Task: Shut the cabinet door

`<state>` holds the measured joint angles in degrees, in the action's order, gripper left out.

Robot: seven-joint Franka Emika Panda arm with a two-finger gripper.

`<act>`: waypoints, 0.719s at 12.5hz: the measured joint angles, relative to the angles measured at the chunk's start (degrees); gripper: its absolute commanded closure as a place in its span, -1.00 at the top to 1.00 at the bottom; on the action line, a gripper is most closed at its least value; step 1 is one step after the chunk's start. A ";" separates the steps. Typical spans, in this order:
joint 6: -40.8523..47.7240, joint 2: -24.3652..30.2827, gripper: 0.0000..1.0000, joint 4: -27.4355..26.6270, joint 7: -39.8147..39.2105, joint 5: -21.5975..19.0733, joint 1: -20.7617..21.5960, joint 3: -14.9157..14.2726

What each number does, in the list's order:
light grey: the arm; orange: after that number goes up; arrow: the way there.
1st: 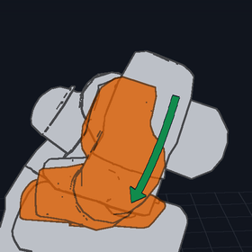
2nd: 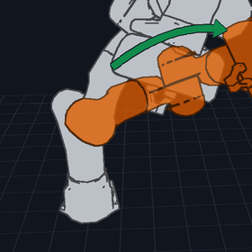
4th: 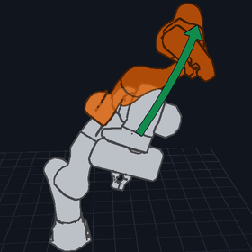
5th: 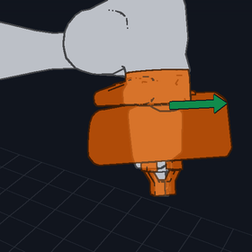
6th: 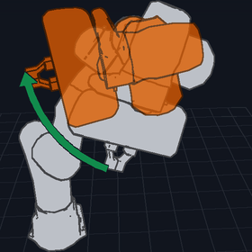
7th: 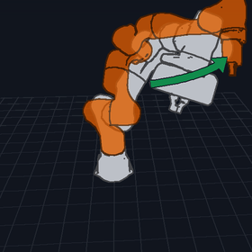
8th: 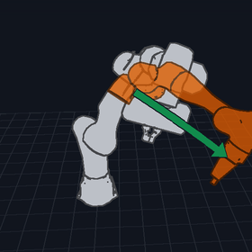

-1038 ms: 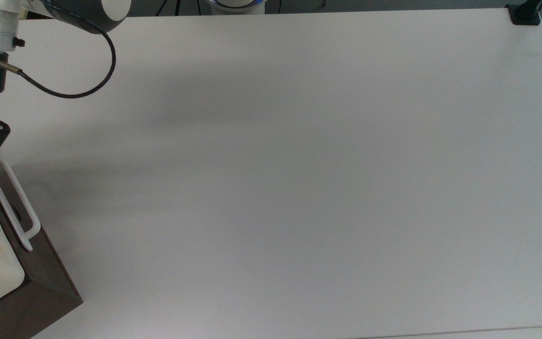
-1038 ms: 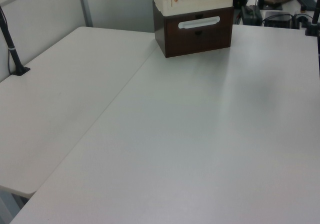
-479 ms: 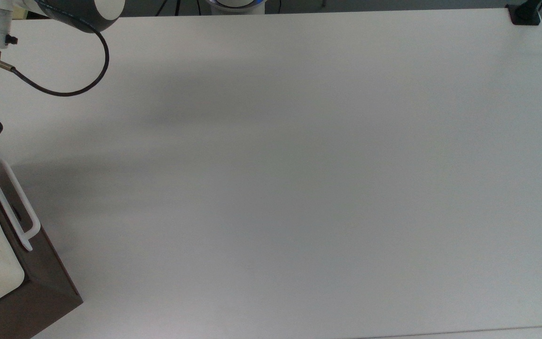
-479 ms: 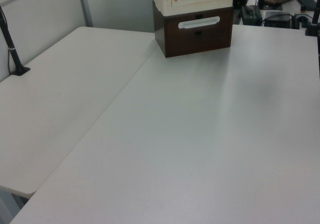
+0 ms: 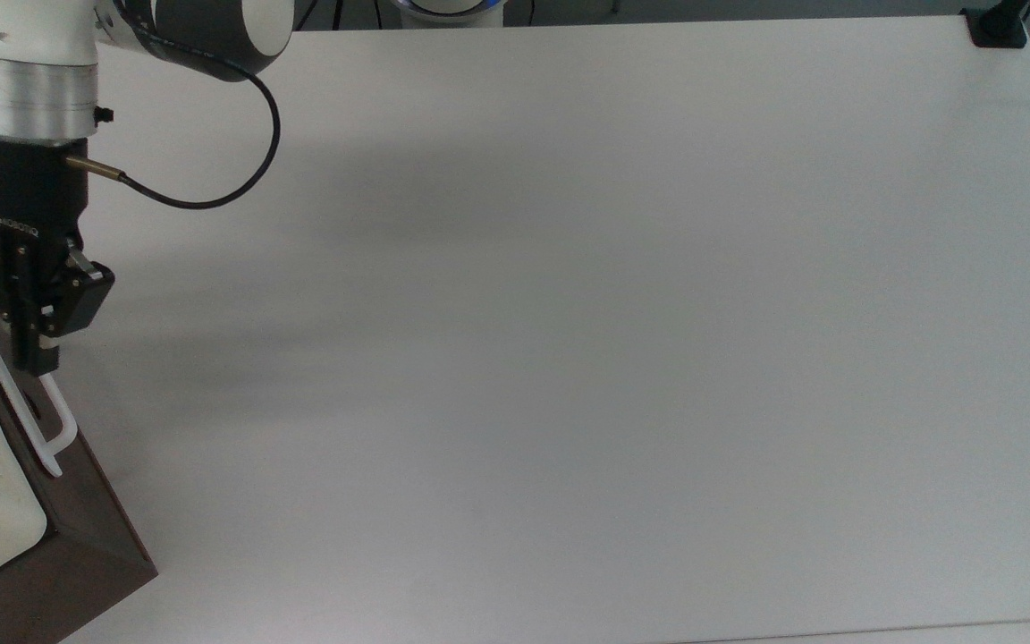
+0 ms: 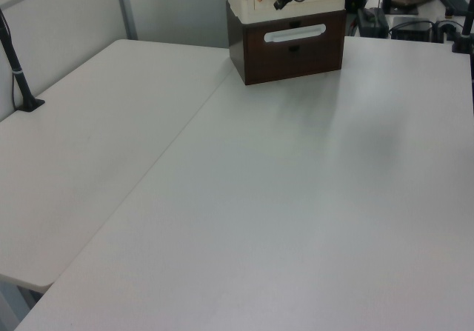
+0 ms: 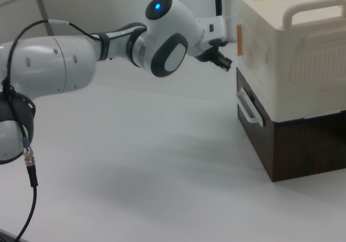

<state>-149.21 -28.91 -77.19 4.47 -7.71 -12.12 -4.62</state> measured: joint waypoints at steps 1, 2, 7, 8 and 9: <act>4.43 0.90 -0.60 0.11 0.00 0.00 0.07 0.00; 9.49 2.18 -0.52 0.14 0.00 0.00 0.15 0.00; 39.35 8.75 -0.25 0.15 -7.60 -0.01 3.54 0.23; 46.06 10.06 -0.17 0.12 -8.73 -0.01 4.52 0.25; 49.85 10.80 -0.04 0.11 -9.00 -0.01 5.18 0.25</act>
<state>-99.35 -18.11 -77.07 -4.53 -7.71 -6.95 -4.36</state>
